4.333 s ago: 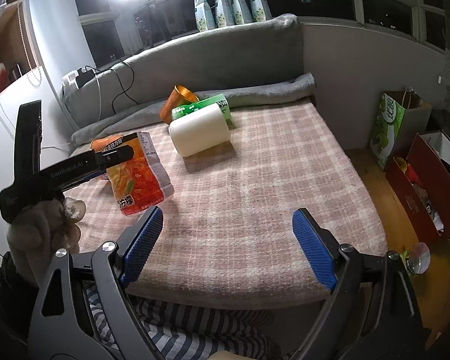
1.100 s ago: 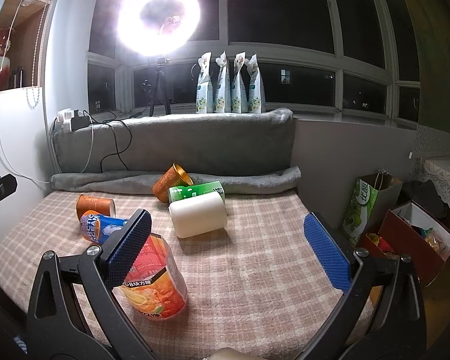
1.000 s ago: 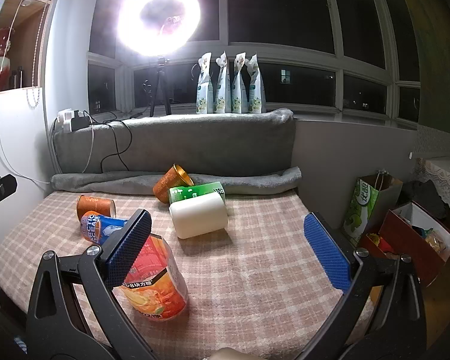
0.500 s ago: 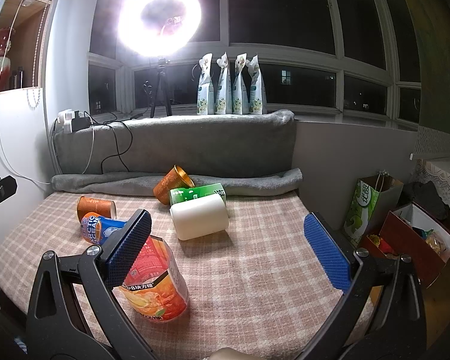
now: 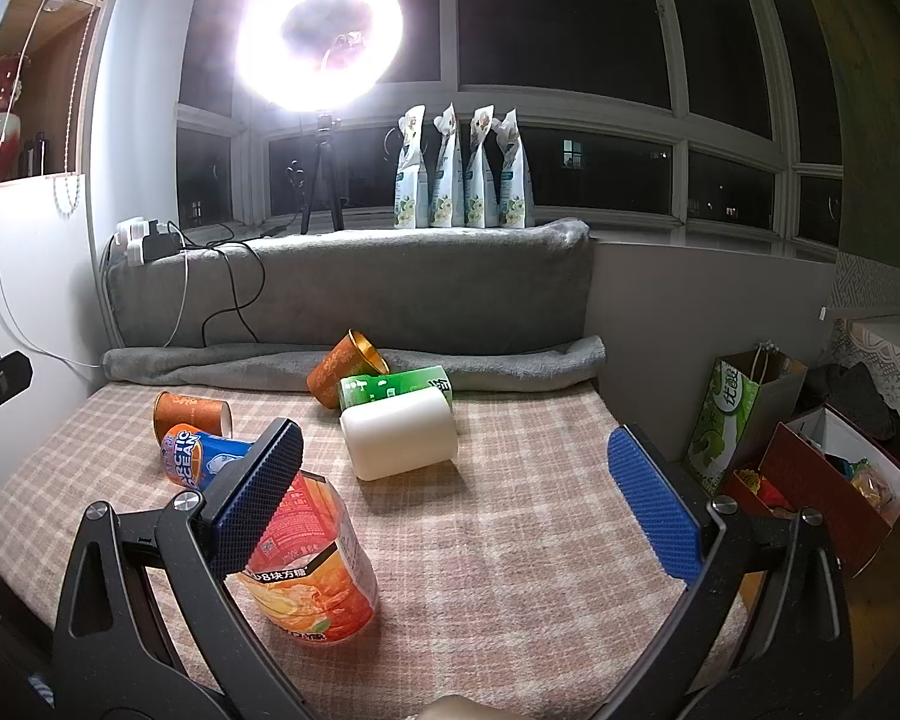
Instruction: Flip cup upright
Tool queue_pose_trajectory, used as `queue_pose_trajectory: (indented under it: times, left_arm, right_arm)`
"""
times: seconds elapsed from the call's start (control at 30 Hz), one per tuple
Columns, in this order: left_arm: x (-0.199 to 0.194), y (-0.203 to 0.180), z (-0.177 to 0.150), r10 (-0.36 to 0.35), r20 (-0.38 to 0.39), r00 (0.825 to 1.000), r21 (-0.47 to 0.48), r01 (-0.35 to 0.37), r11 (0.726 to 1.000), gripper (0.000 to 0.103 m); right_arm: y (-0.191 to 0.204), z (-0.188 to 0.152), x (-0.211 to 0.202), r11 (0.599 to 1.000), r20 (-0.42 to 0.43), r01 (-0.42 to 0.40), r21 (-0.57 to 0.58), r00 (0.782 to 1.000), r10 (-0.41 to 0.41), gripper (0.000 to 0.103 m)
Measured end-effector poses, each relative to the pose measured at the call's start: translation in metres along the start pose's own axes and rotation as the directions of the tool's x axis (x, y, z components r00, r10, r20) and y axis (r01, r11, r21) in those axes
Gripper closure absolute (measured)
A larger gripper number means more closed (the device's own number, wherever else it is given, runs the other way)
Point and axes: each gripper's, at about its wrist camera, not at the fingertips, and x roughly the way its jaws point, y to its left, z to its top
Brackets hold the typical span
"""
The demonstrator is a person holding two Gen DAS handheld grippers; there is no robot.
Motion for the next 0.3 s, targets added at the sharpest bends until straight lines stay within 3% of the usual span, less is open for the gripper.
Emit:
queue_pose_trajectory:
  times: [0.3]
  left_arm:
    - [-0.0019, -0.0018, 0.0, 0.003, 0.01, 1.0, 0.008, -0.003, 1.0, 0.02]
  right_arm:
    - [0.0003, 0.0006, 0.0004, 1.0, -0.003, -0.001, 0.0, 1.0, 0.001, 0.0]
